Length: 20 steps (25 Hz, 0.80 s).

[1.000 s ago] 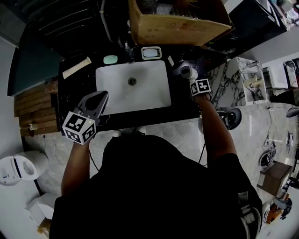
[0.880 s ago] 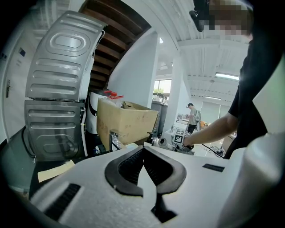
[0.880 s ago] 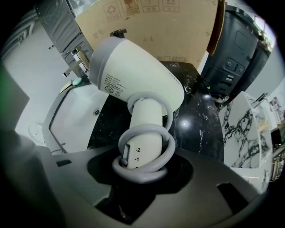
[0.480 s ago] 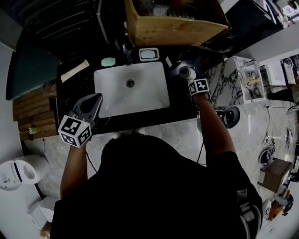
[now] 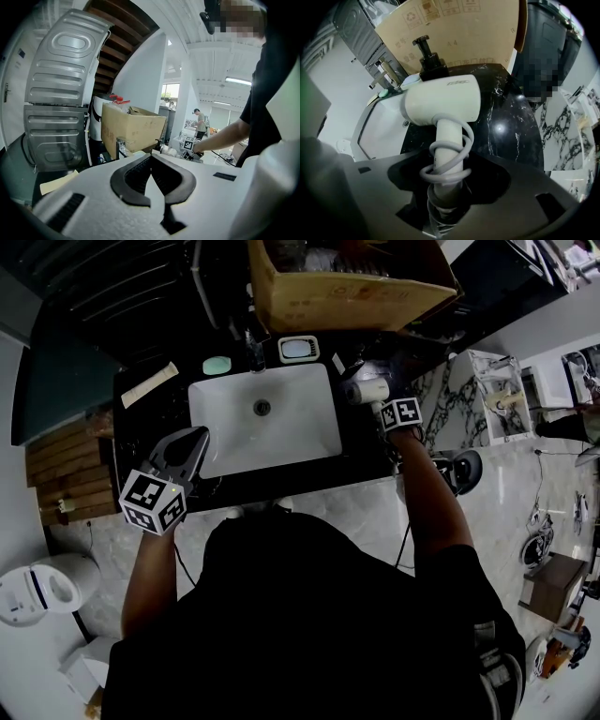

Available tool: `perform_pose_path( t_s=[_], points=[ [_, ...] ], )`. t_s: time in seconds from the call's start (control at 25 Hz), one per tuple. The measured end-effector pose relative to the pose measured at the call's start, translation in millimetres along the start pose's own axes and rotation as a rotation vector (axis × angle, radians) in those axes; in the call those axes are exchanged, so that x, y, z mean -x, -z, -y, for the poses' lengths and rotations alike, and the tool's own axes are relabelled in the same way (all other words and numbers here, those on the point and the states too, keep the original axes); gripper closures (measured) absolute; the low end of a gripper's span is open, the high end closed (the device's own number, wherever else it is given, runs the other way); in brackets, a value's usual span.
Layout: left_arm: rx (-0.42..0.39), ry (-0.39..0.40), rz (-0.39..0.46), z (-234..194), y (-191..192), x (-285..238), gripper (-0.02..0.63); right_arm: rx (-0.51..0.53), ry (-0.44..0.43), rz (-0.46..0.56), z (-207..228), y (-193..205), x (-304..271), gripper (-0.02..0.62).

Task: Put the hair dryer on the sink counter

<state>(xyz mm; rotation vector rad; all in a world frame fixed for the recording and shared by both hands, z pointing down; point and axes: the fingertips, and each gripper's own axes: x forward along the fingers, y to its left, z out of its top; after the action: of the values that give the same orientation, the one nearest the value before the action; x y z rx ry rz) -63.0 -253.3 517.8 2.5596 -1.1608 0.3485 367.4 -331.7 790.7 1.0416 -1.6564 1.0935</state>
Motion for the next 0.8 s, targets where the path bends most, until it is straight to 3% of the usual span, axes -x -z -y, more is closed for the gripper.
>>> perform_pose_path(
  t_s=[0.56, 0.8],
  points=[
    [0.006, 0.001, -0.003, -2.2, 6.2, 10.2, 0.592, 0.011, 0.066, 0.063, -0.8, 1.1, 0.3, 0.318],
    [0.001, 0.007, -0.003, -2.1, 5.6, 15.4, 0.592, 0.017, 0.085, 0.045, -0.9, 7.5, 1.4, 0.305]
  ],
)
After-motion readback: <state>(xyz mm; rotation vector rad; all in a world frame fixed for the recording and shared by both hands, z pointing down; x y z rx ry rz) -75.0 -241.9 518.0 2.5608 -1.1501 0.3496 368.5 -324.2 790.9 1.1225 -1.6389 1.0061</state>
